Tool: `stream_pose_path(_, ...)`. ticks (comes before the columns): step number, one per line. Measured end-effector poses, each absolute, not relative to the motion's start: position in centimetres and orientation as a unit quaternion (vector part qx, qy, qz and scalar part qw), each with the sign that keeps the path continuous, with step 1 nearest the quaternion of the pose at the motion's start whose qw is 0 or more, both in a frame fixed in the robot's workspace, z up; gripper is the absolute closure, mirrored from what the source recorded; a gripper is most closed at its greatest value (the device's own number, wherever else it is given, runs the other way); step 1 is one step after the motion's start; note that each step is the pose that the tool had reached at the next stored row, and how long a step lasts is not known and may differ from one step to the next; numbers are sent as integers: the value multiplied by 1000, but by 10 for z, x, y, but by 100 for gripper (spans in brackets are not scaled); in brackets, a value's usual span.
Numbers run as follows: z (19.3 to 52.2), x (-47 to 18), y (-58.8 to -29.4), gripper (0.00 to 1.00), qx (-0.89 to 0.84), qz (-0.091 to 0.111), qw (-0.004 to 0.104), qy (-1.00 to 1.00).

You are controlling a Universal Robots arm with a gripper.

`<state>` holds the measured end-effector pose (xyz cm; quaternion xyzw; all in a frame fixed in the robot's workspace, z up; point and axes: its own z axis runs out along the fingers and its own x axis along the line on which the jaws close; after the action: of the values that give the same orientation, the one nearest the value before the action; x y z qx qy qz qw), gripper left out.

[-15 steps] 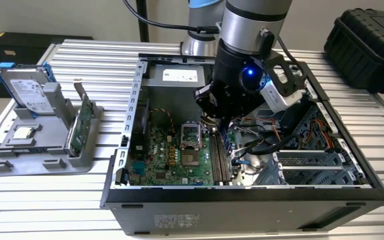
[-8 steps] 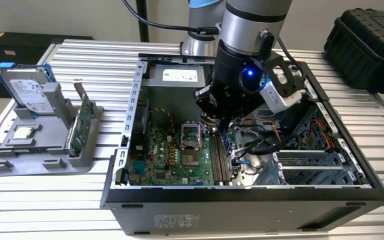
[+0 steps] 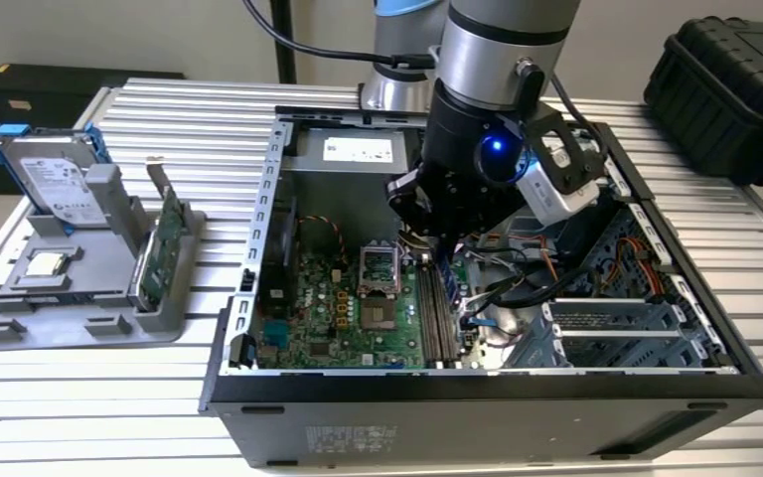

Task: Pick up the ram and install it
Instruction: 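Insert the ram into the slot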

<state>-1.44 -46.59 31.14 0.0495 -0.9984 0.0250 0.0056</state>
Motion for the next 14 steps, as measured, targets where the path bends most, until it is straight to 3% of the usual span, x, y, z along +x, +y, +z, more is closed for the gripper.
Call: stream_pose_path(14, 309, -14, -466, 100, 49, 25, 6, -998)
